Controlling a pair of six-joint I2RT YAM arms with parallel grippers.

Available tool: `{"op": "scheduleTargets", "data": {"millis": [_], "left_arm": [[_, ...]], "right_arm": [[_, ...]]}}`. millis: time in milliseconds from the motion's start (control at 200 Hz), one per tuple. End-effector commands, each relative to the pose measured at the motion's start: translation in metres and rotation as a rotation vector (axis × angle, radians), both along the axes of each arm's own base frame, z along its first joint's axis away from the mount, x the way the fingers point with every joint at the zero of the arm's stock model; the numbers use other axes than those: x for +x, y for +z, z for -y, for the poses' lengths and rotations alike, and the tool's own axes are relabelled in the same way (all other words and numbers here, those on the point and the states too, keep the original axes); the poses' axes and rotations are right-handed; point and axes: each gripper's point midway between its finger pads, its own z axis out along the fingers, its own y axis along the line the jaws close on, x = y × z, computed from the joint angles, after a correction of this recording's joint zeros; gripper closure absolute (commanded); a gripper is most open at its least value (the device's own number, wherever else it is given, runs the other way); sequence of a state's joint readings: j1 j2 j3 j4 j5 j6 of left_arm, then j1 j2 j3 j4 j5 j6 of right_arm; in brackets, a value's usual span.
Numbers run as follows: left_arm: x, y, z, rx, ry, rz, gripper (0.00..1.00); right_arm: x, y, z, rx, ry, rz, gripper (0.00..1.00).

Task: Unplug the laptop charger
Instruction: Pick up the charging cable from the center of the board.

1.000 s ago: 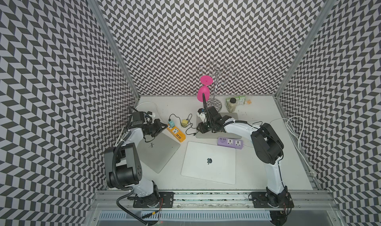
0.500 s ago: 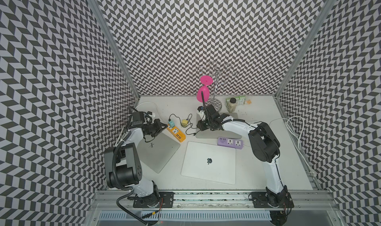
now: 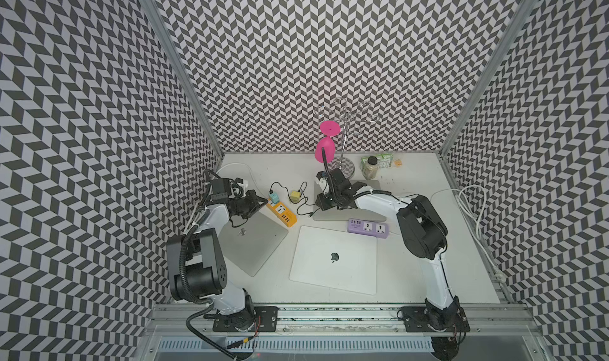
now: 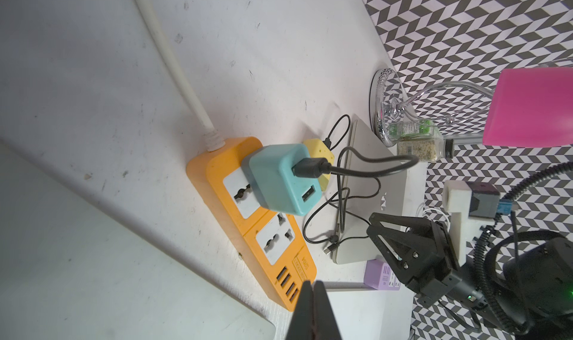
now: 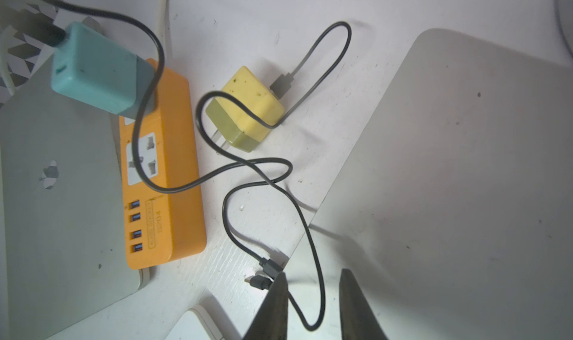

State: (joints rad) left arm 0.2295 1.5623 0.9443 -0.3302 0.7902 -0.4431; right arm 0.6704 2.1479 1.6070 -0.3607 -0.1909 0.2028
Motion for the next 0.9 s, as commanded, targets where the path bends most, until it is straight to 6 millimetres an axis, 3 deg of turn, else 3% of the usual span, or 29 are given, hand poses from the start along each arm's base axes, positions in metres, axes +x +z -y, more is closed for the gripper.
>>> {"op": "scheduleTargets", "data": {"millis": [0,110,320,486,646,896], "left_arm": [[0.002,0.008,0.001,0.007,-0.007,0.028,1.00],[0.003,0.009,0.001,0.008,-0.007,0.031,1.00],[0.002,0.008,0.001,0.008,-0.007,0.030,1.00],[0.002,0.008,0.002,0.006,-0.009,0.030,1.00],[0.002,0.009,0.001,0.007,-0.009,0.033,1.00],[0.002,0.010,0.002,0.004,-0.009,0.035,1.00]], "right_arm": [[-0.003,-0.011,-0.001,-0.007,0.009,-0.014,0.73],[-0.004,-0.011,-0.001,-0.006,0.010,-0.012,0.78],[-0.004,-0.014,-0.004,-0.012,0.018,-0.024,0.79],[-0.003,-0.004,-0.008,-0.010,0.027,-0.006,0.96],[0.001,0.021,-0.015,-0.022,0.031,0.050,1.00],[0.015,0.089,-0.032,0.067,-0.011,0.238,1.00]]}}
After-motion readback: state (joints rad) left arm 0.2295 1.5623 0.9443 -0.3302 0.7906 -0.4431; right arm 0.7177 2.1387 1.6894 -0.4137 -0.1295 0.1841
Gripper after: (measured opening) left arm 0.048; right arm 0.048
